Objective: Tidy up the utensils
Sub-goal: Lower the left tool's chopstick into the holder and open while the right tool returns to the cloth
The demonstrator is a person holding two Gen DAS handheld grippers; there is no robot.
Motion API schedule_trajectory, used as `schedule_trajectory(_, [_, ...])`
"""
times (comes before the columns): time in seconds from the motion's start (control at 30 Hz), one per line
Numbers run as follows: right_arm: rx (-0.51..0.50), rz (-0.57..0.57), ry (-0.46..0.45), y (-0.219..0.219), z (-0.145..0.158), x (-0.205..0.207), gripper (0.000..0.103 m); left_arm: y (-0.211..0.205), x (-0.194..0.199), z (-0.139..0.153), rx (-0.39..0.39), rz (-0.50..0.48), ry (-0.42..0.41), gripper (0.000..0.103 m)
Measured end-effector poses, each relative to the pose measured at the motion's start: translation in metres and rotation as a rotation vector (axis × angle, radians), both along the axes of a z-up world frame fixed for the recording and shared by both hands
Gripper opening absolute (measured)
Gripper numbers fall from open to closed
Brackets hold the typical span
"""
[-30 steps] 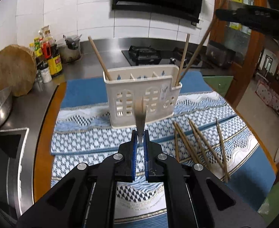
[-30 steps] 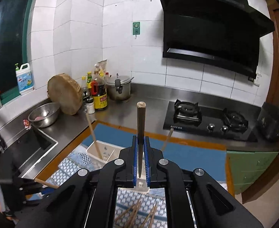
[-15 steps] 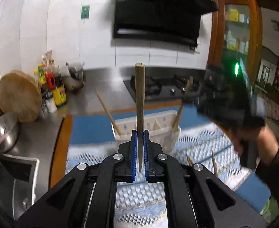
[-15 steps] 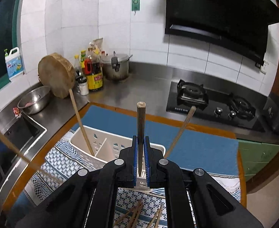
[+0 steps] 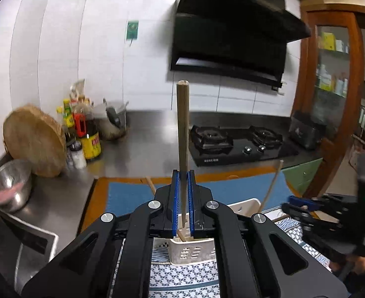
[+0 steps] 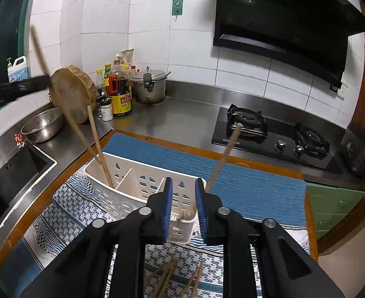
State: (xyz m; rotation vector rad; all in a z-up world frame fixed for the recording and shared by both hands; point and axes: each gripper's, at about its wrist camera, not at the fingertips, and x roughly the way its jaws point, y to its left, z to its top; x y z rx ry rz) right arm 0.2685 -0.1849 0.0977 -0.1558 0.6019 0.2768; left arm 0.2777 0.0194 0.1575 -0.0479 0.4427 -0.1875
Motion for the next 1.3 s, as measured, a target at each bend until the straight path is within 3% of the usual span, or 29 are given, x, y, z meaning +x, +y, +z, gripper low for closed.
schedule_trajectory(0.13, [0.01,0.001,-0.014,-0.01,-0.002,-0.017,0.028,0.007,0.023,-0.026,-0.045,0.006,0.096,0.005])
schedule_trajectory(0.3, [0.032,-0.01,-0.013,-0.024,-0.012,-0.044,0.031,0.01,0.038,-0.052,-0.045,0.005,0.173,0.005])
schedule_trajectory(0.5, [0.031,-0.059,0.029,-0.049,-0.037,-0.078,0.031,0.011,0.034,-0.062,-0.029,0.006,0.17,0.008])
schedule_trajectory(0.57, [0.047,-0.096,0.052,-0.061,-0.049,-0.09,0.031,0.011,0.03,-0.06,-0.03,0.006,0.167,0.013])
schedule_trajectory(0.77, [0.086,-0.184,0.142,-0.086,-0.092,-0.125,0.031,0.003,0.001,-0.053,0.008,0.004,0.109,0.034])
schedule_trajectory(0.9, [0.149,-0.219,0.207,-0.095,-0.121,-0.147,0.03,0.004,-0.025,-0.058,-0.005,-0.003,0.097,0.034])
schedule_trajectory(1.17, [0.304,-0.295,0.294,-0.091,-0.164,-0.167,0.018,0.003,-0.077,-0.087,0.006,-0.024,0.083,0.035])
schedule_trajectory(1.3, [0.3,-0.339,0.293,-0.085,-0.174,-0.169,0.016,0.004,-0.095,-0.11,-0.003,-0.03,0.109,0.035])
